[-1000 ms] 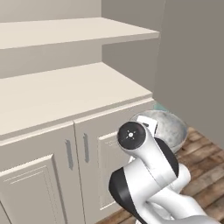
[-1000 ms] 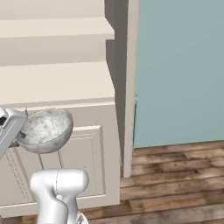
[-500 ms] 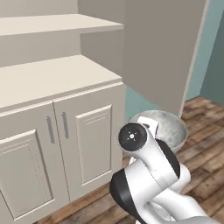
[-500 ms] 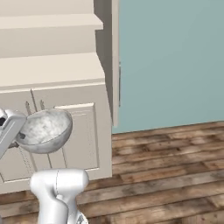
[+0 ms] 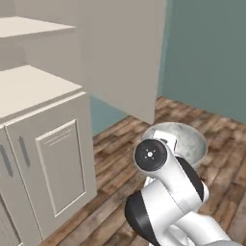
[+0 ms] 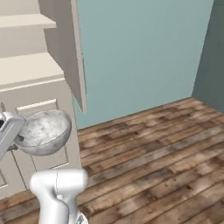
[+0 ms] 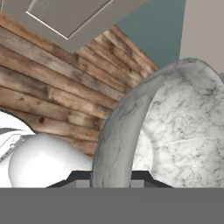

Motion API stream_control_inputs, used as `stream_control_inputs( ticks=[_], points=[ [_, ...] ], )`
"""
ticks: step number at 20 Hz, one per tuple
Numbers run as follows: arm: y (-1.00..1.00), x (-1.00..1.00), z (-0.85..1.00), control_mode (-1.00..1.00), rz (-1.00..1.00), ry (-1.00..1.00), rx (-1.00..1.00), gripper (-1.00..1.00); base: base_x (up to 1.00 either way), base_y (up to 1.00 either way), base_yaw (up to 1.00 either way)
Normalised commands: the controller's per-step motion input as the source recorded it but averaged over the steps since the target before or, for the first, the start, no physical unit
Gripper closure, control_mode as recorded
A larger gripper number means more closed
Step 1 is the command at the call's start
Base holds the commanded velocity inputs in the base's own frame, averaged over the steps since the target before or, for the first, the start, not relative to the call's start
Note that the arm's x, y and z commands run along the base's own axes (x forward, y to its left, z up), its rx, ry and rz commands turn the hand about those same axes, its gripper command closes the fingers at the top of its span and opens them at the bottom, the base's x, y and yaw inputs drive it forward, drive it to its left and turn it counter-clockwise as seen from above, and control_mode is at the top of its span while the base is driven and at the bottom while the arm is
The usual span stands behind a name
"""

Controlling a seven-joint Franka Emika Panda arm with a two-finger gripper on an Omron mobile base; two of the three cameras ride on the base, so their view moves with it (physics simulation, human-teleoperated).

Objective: Pick up the bowls from the cabinet and place each bowl in front of a stool on the dining counter.

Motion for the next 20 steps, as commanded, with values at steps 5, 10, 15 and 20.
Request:
stream_control_inputs(
  ticks=[5, 10, 15, 20],
  points=[
    [0.0, 0.0, 0.0, 1.0, 0.0, 0.0, 0.0, 1.0, -0.05, -0.19, -0.79],
    [0.0, 0.0, 0.0, 1.0, 0.0, 0.0, 0.0, 1.0, 0.01, -0.4, -0.74],
    [0.0, 0.0, 0.0, 1.0, 0.0, 0.0, 0.0, 1.0, 0.3, -0.57, -0.59],
    [0.0, 0.0, 0.0, 1.0, 0.0, 0.0, 0.0, 1.0, 0.15, -0.85, -0.27]
  ],
)
